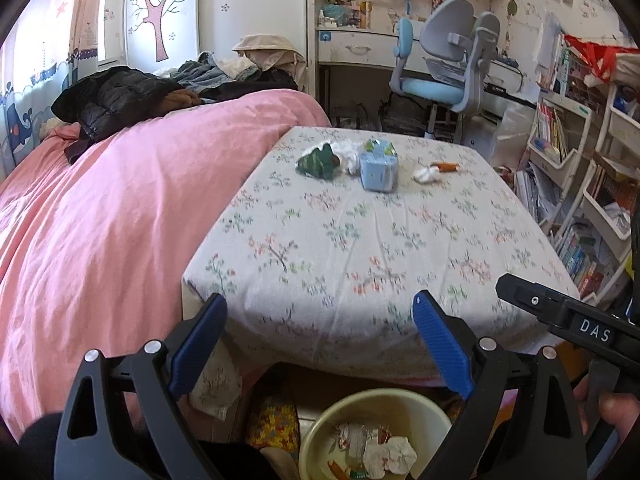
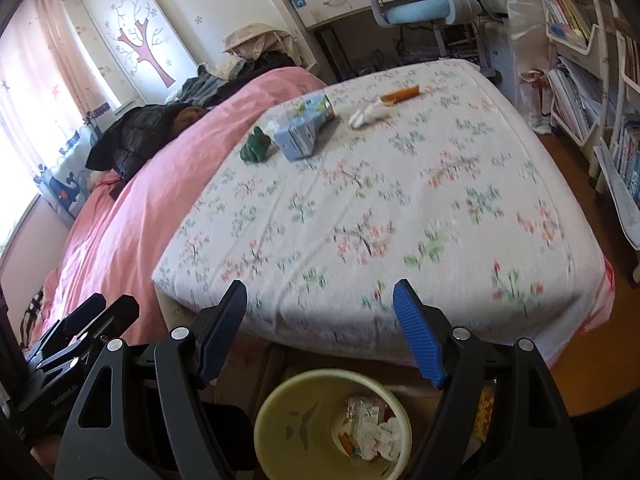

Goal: Collect trash
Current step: 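Grasp the green plush toy with the left gripper while the right gripper grasps a white tissue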

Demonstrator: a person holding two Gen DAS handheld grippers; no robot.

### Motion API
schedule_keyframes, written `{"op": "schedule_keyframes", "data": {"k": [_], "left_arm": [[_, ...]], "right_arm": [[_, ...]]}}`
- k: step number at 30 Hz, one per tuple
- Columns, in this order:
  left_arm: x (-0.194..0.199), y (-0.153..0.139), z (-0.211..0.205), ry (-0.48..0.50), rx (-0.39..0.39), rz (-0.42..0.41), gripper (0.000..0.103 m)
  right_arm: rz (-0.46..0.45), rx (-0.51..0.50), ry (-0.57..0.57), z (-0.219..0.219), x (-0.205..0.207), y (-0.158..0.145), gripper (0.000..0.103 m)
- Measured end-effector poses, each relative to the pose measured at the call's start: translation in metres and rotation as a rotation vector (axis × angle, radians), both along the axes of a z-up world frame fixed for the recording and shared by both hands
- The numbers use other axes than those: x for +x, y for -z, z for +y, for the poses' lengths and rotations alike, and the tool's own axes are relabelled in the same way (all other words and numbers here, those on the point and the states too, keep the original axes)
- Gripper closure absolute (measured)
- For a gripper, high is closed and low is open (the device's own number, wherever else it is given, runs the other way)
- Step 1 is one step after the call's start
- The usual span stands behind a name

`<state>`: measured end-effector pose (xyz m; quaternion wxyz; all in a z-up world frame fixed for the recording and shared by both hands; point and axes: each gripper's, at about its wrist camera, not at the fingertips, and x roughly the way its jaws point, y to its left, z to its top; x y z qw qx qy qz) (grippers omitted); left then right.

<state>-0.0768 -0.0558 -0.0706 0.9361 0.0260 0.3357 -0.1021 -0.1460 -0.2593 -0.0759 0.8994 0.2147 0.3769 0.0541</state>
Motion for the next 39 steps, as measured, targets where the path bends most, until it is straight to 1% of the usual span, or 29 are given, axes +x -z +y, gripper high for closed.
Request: {"op": "schedule_keyframes", "data": {"k": [4, 8, 12, 14, 17, 21, 24, 27, 32, 36, 39], "left_arm": [[0.019, -0.008, 0.000, -0.014, 0.002, -0.013, 0.013], [0.049, -0.018, 0.002, -0.026, 0.002, -0.025, 0.013], [0.085, -0.018, 0.003, -0.030, -0.006, 0.005, 0.013], [0.105, -0.018, -0.001, -0.028, 0.007, 0.008, 0.013], [0.132, -0.015, -0.009, -0.026, 0.037, 0.004, 0.013], [0.171, -0.005, -0.015, -0.044, 0.020, 0.040, 0.013], [0.193, 0.002, -0.018, -0.057, 0.007, 0.069, 0.013], [0.213, 0.009, -0.019, -0.060, -0.015, 0.105, 0.013], [0.238, 0.017, -0.027, -0.049, 0.008, 0.125, 0.013], [0.260, 0.025, -0.033, -0.057, -0.005, 0.146, 0.013], [0.274, 0.029, -0.038, -0.064, -0.004, 0.154, 0.013]], "right_arm": [[0.004, -0.004, 0.002, -0.008, 0.024, -0.008, 0.031], [0.011, -0.027, -0.005, -0.018, 0.057, -0.018, 0.031], [0.031, -0.078, -0.021, -0.032, 0.101, -0.027, 0.031], [0.033, -0.109, -0.025, -0.040, 0.124, -0.031, 0.031], [0.045, -0.113, -0.020, -0.051, 0.153, -0.025, 0.031], [0.099, -0.079, -0.031, -0.060, 0.190, -0.007, 0.031], [0.114, -0.082, -0.027, -0.067, 0.211, 0.003, 0.031], [0.129, -0.074, -0.018, -0.074, 0.225, 0.012, 0.031], [0.134, -0.054, -0.009, -0.084, 0.250, 0.022, 0.031], [0.129, -0.030, -0.005, -0.083, 0.266, 0.026, 0.031], [0.121, -0.070, -0.015, -0.077, 0.276, 0.028, 0.031]]}}
